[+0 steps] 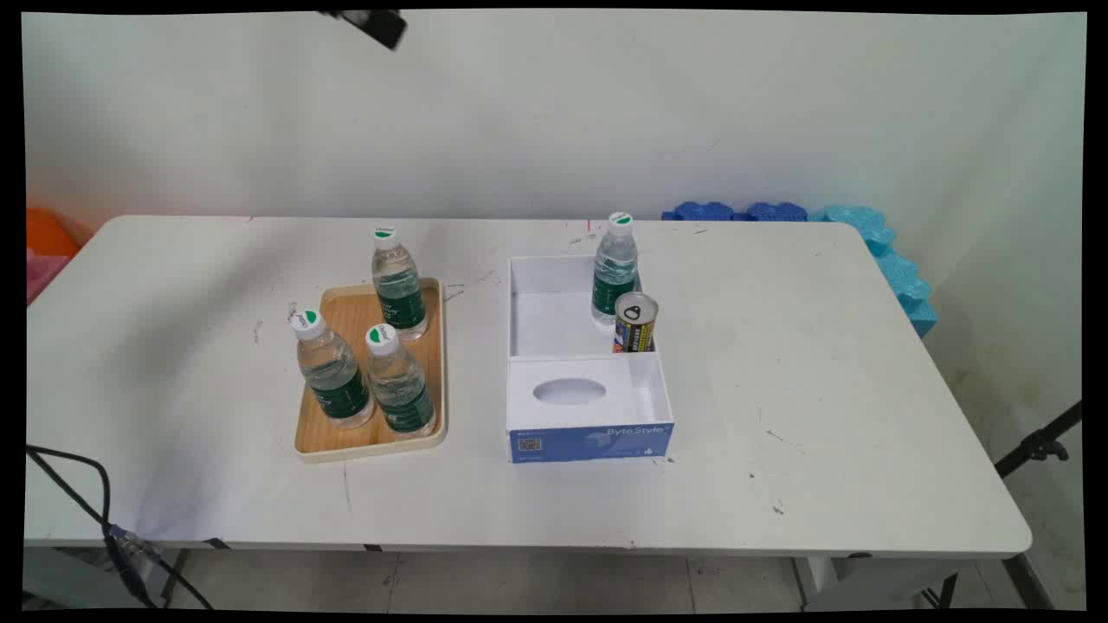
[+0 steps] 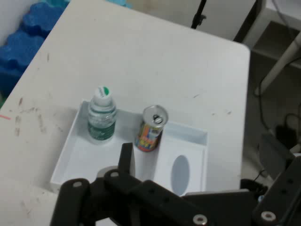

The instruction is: Pick up the green bottle from the white box

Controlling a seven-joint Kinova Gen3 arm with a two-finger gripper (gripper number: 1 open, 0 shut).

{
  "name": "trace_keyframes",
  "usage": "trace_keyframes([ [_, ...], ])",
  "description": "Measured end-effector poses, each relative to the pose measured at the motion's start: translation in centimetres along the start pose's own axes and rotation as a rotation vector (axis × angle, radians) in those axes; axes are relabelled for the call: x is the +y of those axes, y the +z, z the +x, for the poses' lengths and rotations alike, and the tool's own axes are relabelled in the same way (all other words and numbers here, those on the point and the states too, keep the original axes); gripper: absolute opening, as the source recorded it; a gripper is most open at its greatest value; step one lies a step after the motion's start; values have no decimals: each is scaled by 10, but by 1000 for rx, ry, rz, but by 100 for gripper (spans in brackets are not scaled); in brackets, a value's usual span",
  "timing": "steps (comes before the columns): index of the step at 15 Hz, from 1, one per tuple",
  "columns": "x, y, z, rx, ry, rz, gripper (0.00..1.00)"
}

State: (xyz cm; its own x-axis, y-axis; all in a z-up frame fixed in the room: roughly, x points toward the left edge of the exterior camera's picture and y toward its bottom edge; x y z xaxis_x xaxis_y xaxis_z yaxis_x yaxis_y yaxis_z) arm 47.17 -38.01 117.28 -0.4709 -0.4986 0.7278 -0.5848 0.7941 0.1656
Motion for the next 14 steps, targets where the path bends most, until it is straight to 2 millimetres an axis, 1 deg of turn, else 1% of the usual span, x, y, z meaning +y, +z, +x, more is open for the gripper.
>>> trace_keyframes([
  [2, -10, 22, 1, -27, 6, 14, 100],
  [5, -30, 64, -1, -69, 11, 47, 100],
  [6, -34, 74, -1, -78, 12, 54, 100],
  [10, -64, 145, -4, -133, 8, 84, 100],
  [13, -80, 198, -7, -166, -1, 73, 100],
  [14, -85, 213, -7, -174, -2, 66, 100],
])
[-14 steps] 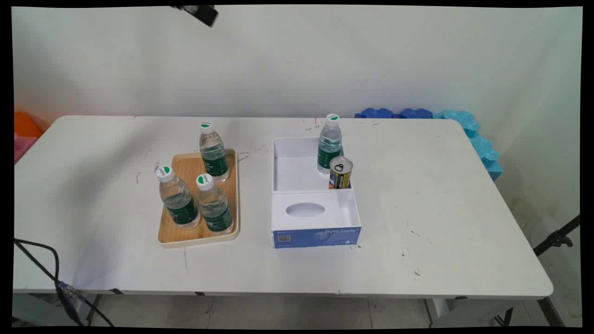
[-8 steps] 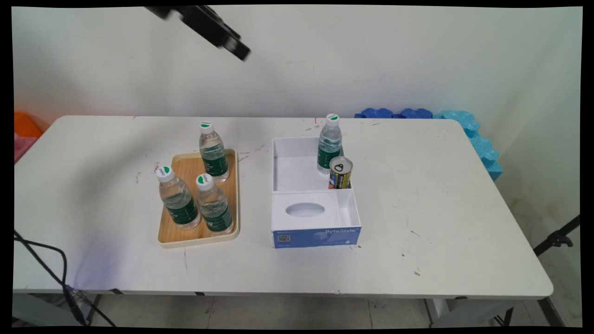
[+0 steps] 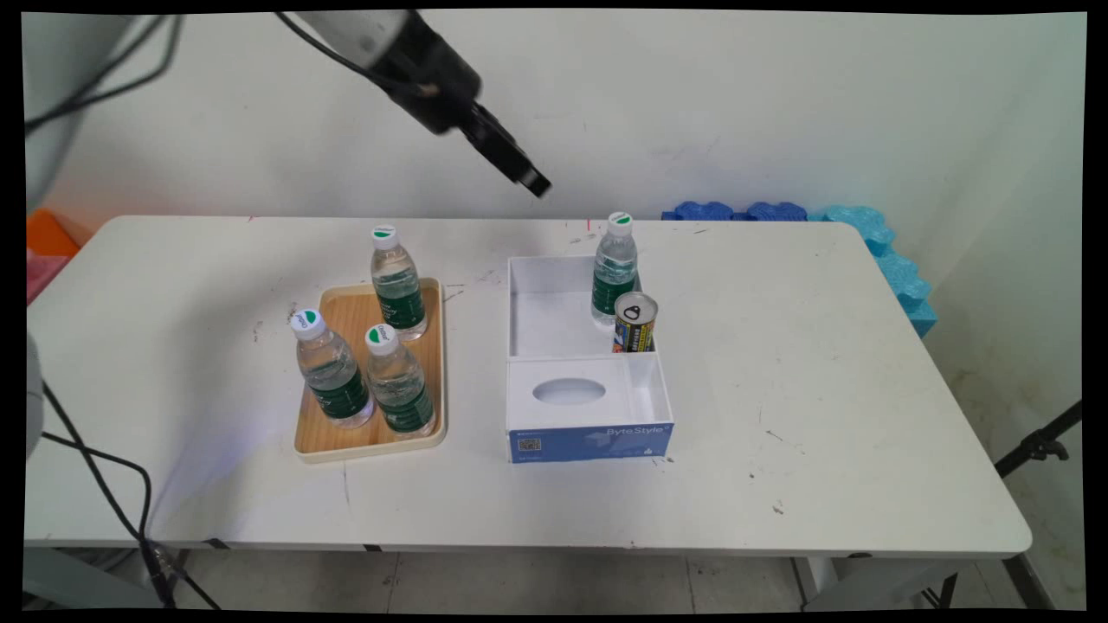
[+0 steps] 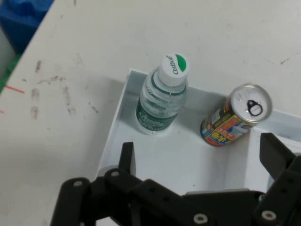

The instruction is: Pick up the green bottle from the white box

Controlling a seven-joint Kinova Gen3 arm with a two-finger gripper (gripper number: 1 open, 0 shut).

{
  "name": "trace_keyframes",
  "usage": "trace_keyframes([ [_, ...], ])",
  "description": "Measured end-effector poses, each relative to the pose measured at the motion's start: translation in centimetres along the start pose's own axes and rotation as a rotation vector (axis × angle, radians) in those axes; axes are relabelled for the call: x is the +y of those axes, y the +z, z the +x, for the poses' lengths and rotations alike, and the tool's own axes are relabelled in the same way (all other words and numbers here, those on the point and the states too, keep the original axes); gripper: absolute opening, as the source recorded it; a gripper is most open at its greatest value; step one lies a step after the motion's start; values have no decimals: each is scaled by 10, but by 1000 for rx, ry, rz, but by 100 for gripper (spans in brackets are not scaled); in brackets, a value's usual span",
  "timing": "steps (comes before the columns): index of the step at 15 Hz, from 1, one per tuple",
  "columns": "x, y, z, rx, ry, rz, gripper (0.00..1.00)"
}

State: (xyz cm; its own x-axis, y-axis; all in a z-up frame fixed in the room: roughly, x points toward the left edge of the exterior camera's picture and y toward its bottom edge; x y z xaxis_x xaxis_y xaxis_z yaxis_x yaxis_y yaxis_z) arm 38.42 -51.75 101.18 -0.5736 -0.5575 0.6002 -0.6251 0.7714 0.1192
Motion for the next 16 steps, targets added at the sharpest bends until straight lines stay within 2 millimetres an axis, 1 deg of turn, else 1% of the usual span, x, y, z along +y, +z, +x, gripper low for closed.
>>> trace_keyframes([
  [2, -8, 32, 4, -19, 14, -19, 100],
  [3, -10, 41, 5, -24, 22, -23, 100],
  [4, -13, 54, 6, -30, 36, -28, 100],
  [5, -18, 74, 9, -38, 54, -35, 100],
  [7, -24, 99, 12, -47, 73, -47, 100],
  [10, -29, 128, 15, -54, 94, -69, 100],
  [16, -32, 167, 18, -59, 114, -112, 100],
])
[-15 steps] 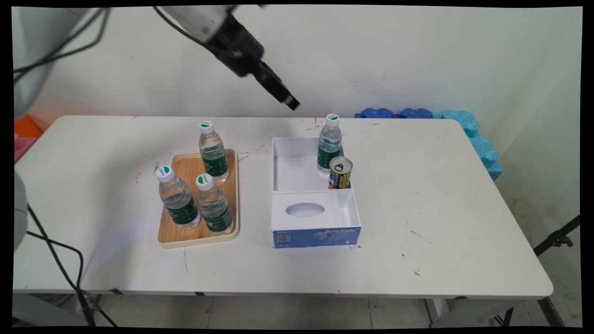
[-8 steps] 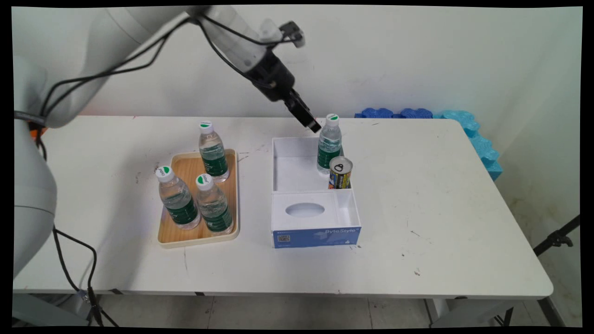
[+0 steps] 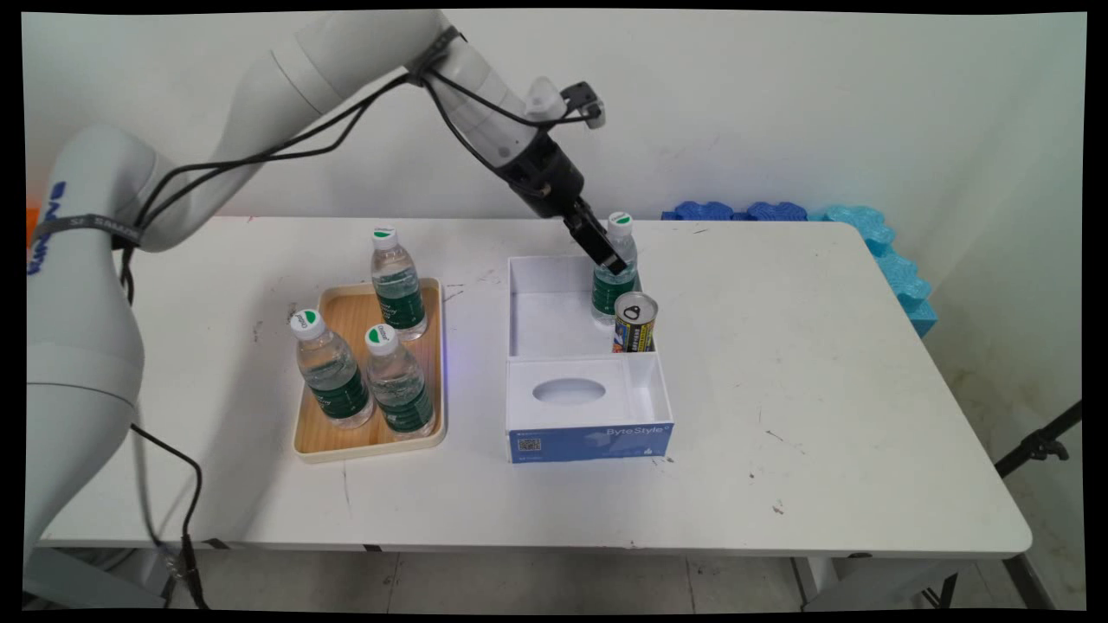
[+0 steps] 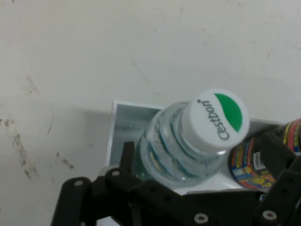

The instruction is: Pick up the green bottle from the white box, then place the picked object on the tray

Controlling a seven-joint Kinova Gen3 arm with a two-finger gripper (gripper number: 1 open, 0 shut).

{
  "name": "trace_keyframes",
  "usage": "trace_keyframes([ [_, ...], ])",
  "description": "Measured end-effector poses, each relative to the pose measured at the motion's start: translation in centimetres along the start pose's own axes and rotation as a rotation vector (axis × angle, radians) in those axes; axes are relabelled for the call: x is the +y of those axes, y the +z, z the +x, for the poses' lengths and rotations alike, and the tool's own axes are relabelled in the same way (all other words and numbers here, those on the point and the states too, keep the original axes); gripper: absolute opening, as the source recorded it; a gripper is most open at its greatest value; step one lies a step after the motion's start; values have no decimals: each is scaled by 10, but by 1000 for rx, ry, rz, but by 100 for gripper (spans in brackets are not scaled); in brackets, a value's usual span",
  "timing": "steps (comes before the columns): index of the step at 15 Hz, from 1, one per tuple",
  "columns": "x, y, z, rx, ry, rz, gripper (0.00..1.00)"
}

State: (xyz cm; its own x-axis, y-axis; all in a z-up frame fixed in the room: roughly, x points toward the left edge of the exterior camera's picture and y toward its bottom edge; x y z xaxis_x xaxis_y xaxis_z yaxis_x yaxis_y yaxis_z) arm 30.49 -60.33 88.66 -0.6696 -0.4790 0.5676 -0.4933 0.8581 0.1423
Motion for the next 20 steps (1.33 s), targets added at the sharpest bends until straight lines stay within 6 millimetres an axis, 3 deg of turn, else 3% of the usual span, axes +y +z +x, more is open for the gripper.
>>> trace_keyframes([
  [6, -8, 17, 0, -5, 16, -16, 100],
  [7, -9, 19, 0, -4, 18, -18, 0],
  [12, -9, 17, 3, 8, 27, -30, 0],
  [14, -7, 7, 4, 21, 40, -29, 0],
  [17, -4, -16, 6, 44, 57, -16, 0],
  [20, 3, -57, 6, 78, 72, 3, 0],
])
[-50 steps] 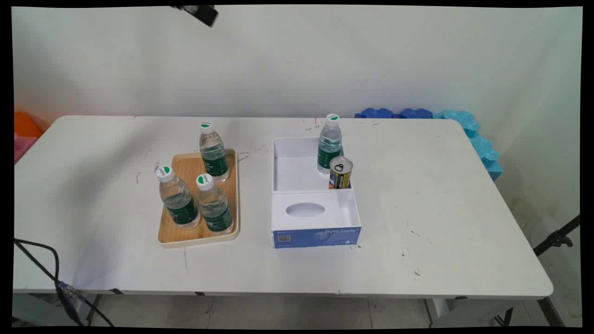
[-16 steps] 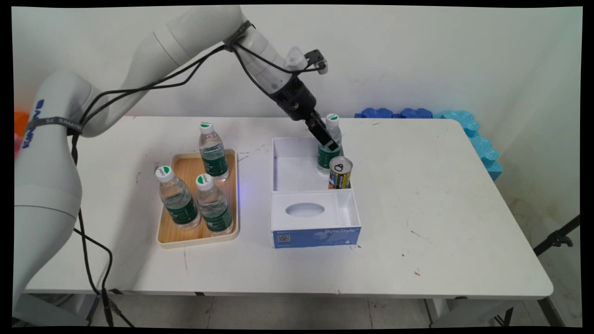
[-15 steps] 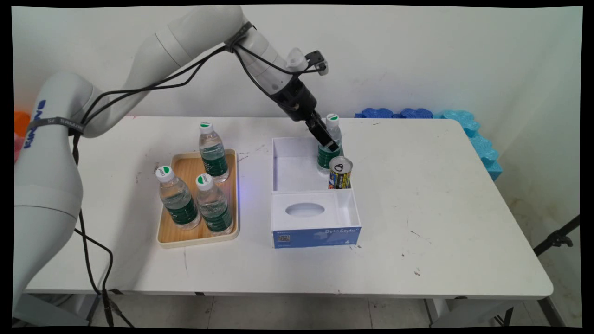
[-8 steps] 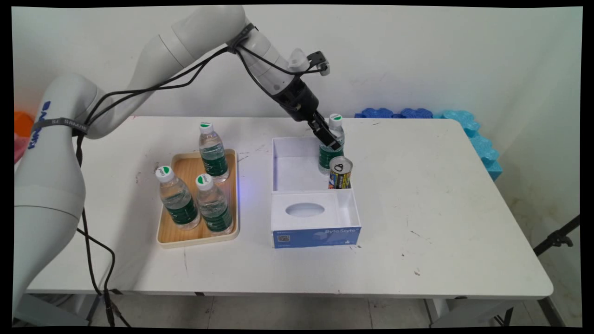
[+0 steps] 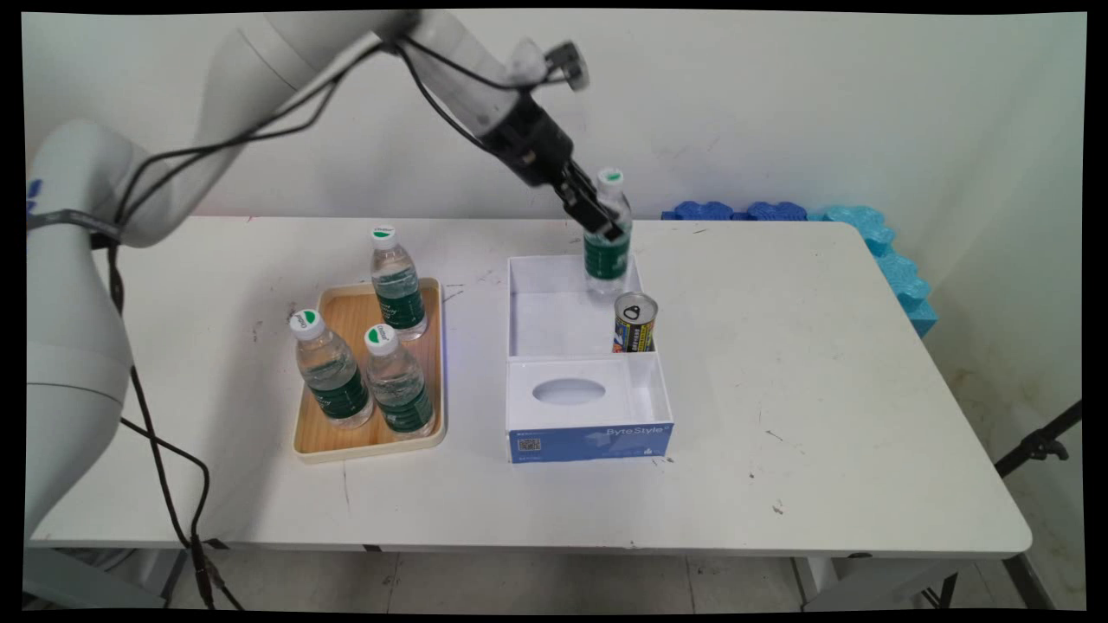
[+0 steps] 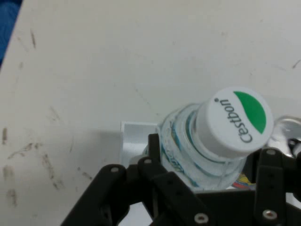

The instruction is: Place the picked object on the tray

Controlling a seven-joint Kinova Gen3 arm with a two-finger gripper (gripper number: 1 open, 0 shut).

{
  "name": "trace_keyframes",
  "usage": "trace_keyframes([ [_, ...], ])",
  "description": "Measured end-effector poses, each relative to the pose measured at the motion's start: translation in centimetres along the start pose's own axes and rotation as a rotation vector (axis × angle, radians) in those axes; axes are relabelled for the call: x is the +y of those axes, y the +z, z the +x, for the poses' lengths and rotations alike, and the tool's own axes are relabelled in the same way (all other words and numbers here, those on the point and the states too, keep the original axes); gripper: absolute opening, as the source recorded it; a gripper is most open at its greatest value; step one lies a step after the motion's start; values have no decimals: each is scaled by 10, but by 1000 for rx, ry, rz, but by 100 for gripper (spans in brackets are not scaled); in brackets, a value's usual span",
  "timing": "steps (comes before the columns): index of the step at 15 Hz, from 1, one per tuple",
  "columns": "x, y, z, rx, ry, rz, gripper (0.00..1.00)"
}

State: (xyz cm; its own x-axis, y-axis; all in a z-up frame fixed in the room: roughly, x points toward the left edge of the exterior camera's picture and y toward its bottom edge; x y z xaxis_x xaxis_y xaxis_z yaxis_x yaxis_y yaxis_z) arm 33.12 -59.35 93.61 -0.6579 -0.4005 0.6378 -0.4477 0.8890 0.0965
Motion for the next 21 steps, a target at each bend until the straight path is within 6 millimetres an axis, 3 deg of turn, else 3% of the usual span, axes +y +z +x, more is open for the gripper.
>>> trace_keyframes([
  [5, 22, -92, -12, 45, 9, 18, 0],
  [11, 33, -195, -67, 55, -10, 10, 0],
  [15, 29, -246, -99, 72, -55, 19, 0],
  [21, 28, -302, -134, 57, -112, 30, 0],
])
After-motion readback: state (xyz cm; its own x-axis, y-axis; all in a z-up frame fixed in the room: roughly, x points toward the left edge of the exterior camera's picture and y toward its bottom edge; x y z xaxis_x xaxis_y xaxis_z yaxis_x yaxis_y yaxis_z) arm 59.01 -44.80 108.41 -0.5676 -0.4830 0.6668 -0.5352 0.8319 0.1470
